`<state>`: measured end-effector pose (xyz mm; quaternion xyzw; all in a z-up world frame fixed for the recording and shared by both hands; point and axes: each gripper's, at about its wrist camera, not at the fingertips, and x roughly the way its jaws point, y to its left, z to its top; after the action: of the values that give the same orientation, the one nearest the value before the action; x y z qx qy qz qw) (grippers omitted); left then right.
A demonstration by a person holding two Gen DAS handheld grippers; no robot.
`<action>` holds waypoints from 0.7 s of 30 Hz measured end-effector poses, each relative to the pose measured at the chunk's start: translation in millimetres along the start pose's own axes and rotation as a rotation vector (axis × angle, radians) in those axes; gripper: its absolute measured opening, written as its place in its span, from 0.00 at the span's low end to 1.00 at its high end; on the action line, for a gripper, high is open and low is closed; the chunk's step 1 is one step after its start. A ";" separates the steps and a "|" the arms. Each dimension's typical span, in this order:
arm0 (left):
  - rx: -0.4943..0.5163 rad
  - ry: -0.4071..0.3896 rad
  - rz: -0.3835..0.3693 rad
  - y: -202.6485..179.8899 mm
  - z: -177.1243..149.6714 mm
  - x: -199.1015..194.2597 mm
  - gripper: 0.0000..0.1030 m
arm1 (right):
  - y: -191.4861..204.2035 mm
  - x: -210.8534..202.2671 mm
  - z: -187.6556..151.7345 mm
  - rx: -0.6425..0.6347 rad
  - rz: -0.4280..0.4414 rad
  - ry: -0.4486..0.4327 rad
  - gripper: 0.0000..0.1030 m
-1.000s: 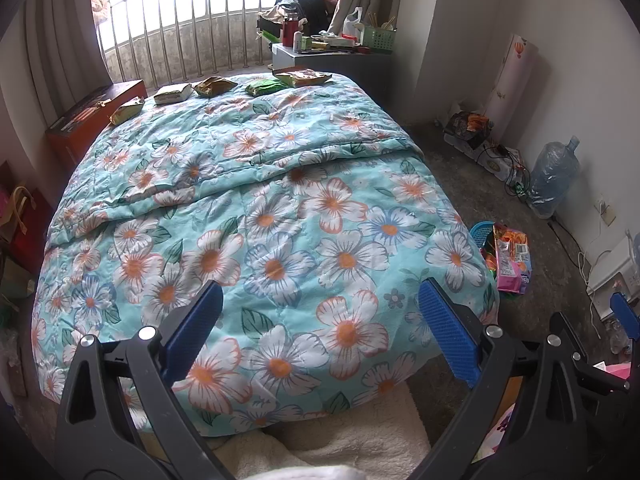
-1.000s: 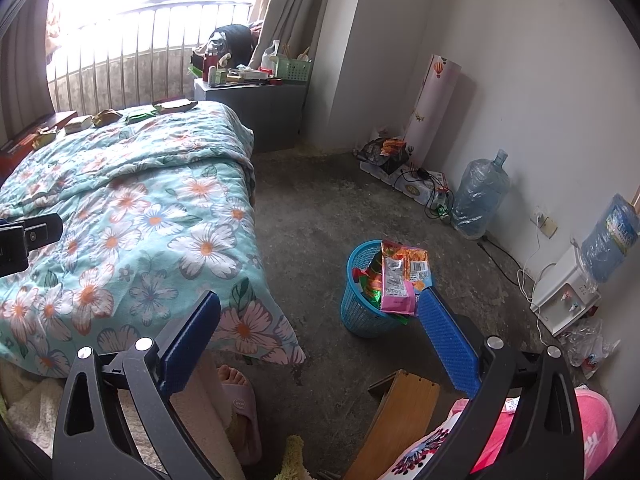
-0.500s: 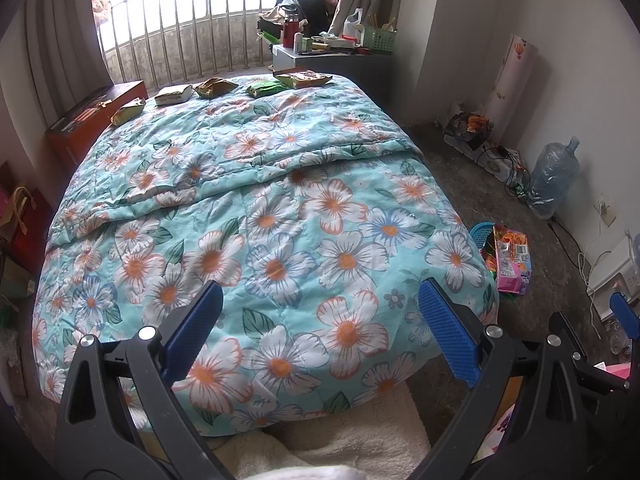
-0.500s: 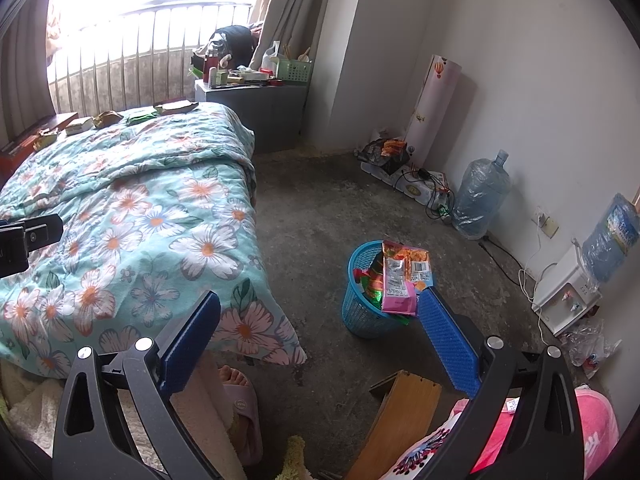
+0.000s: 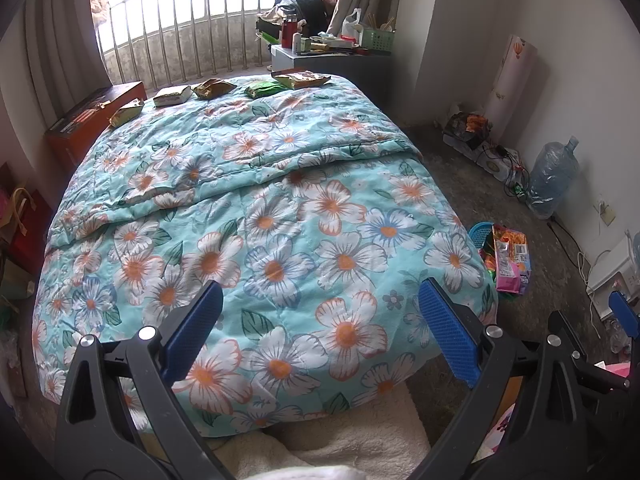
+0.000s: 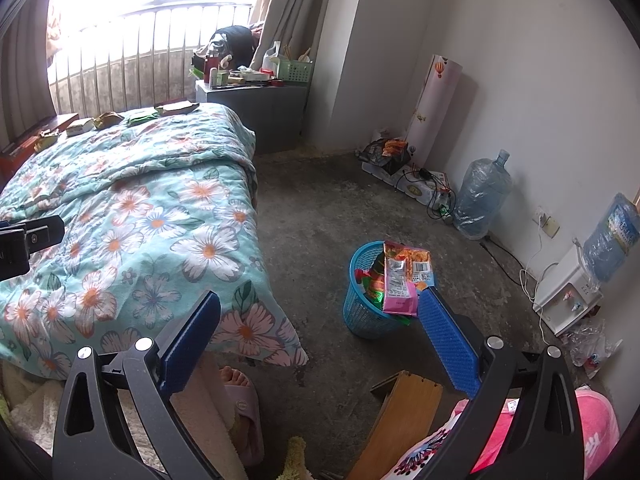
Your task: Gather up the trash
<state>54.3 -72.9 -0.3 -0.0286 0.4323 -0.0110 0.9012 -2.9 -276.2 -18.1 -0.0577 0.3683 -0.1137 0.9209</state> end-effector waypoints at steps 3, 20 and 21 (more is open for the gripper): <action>-0.001 0.000 0.001 0.0 0.4 0.2 0.91 | 0.7 0.4 0.2 0.000 0.002 0.000 0.94; 0.003 0.000 0.000 -0.1 0.6 0.4 0.91 | 2.6 0.8 1.0 0.001 0.004 0.001 0.94; 0.003 0.001 -0.001 -0.1 0.6 0.3 0.91 | 3.1 0.7 1.5 0.002 0.004 0.001 0.94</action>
<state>55.0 -73.0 -0.2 -0.0273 0.4328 -0.0119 0.9010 -0.9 -273.3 -18.0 -0.0562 0.3686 -0.1124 0.9211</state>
